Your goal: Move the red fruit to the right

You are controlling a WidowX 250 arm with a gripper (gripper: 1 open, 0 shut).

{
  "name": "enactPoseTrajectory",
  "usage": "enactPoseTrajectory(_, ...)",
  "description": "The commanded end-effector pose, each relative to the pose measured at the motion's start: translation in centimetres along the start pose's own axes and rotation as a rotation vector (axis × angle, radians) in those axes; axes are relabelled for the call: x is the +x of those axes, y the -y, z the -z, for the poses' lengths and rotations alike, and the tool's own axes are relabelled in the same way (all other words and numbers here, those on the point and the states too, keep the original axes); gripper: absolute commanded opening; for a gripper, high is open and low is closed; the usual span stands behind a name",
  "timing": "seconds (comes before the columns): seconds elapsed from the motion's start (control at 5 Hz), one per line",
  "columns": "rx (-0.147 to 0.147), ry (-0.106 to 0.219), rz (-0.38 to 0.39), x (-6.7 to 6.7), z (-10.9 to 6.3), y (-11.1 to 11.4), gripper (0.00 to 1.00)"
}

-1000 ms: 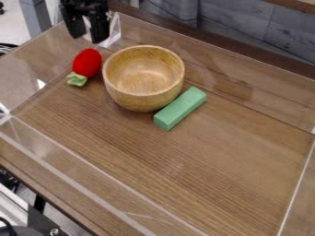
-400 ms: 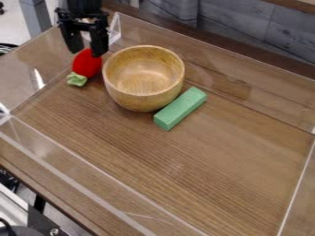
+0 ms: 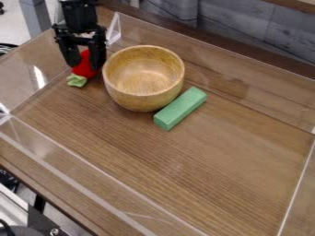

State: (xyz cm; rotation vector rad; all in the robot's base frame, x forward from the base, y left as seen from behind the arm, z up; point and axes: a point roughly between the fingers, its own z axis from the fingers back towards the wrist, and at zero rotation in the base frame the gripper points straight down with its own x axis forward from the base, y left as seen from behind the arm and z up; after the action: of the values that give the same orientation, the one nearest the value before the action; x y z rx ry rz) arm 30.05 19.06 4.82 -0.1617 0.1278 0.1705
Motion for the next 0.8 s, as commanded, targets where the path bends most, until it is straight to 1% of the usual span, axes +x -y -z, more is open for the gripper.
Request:
enactPoseTrajectory(0.0,0.011,0.039,-0.01,0.6,-0.3,0.4,1.0)
enactPoseTrajectory(0.2,0.006,0.063,-0.024,0.4,-1.9,1.3,0.0)
enactPoseTrajectory(0.4,0.0,0.096,-0.003,-0.3,-3.9,1.6,0.0)
enactPoseTrajectory(0.6,-0.013,0.128,0.026,-0.9,-6.2,2.9,0.0)
